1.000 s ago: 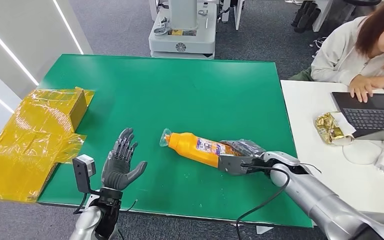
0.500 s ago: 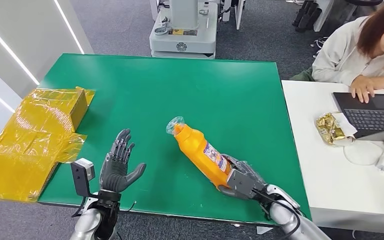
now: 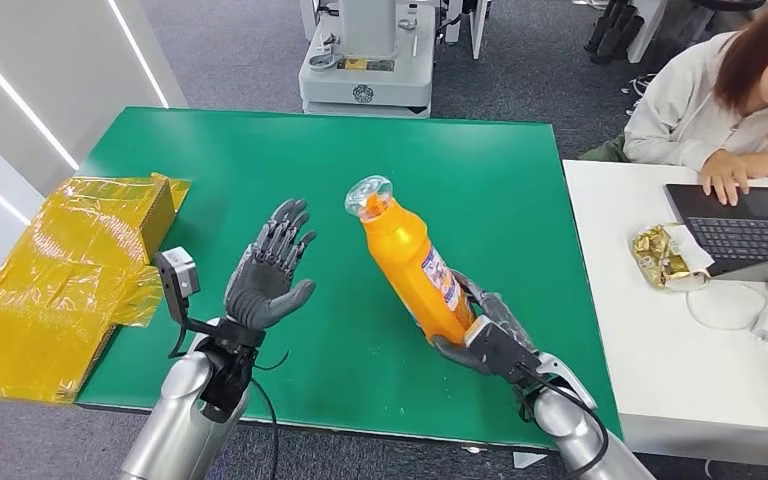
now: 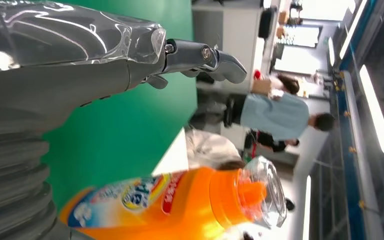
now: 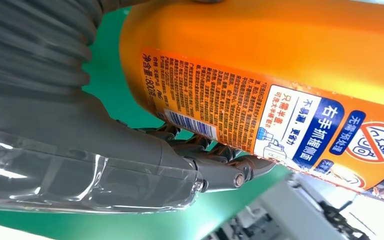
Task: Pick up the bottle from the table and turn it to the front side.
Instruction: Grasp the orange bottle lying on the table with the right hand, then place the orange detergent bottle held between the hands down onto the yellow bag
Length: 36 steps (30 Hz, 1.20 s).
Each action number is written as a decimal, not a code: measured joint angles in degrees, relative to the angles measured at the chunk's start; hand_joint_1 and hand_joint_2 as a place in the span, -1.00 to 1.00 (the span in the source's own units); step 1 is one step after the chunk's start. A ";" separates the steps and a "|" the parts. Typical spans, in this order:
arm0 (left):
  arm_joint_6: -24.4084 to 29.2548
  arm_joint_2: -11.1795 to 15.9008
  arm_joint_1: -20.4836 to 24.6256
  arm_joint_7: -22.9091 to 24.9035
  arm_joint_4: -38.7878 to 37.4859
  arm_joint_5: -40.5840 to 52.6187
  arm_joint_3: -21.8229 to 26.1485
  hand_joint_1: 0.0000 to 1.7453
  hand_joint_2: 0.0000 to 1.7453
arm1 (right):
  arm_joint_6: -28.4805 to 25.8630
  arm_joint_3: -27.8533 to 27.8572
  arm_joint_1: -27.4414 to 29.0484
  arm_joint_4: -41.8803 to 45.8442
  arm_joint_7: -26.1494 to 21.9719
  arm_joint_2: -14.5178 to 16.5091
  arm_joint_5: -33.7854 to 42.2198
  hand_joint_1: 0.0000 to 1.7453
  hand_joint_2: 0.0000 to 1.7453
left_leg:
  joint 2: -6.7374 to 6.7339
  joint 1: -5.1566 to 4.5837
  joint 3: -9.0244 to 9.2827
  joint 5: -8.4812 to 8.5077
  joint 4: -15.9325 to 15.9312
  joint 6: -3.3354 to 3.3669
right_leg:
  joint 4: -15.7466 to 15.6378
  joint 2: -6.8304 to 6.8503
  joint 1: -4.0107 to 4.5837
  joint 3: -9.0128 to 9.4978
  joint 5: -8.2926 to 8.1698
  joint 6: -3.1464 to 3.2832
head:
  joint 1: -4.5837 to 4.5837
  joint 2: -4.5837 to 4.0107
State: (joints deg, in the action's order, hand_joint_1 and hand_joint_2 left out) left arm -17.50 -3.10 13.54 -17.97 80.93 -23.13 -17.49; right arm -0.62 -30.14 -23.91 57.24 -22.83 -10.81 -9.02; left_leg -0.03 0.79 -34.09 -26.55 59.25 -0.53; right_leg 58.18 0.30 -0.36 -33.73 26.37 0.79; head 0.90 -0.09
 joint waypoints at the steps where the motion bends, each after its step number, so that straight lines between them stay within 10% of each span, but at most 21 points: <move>1: -0.38 -0.04 1.11 0.54 -0.42 -1.11 -0.38 -1.00 1.00 | 0.00 -0.08 -0.75 -0.39 -0.15 0.70 0.02 1.00 1.00 | 0.00 0.00 -0.01 0.01 0.00 0.01 | 0.01 -0.01 0.00 -0.01 0.00 0.00 | 0.00 0.00; 28: 10.22 0.04 12.62 -0.08 -5.00 12.42 -5.88 -0.96 1.00 | 3.37 -7.30 -13.67 -13.83 2.34 11.53 -2.96 1.00 1.00 | -0.01 -0.01 -0.16 0.00 0.01 0.00 | 0.01 -0.06 0.00 -0.19 0.00 0.00 | 0.00 0.00; 32: 10.14 0.04 12.63 -0.08 -5.03 12.12 -5.86 1.00 1.00 | 3.34 -7.74 -13.98 -14.40 2.51 11.74 -2.96 1.00 1.00 | -0.01 -0.01 -0.17 0.00 0.01 0.00 | 0.01 -0.06 0.00 -0.19 0.00 0.00 | 0.00 0.00; 36: 7.53 0.06 12.29 0.52 -5.04 7.79 -5.85 1.00 1.00 | 3.23 -8.02 -14.00 -14.53 2.95 11.75 -2.97 1.00 1.00 | -0.01 -0.01 -0.17 0.00 0.01 0.00 | 0.01 -0.05 0.00 -0.19 0.00 0.00 | -0.01 0.00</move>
State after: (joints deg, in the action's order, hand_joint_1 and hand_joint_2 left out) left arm -9.97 -3.04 25.83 -17.45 75.89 -15.34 -23.34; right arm 2.61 -38.16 -37.90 42.71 -19.88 0.94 -11.98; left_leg -0.04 0.79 -34.26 -26.55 59.26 -0.54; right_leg 58.19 0.25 -0.37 -33.93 26.38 0.79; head 0.89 -0.09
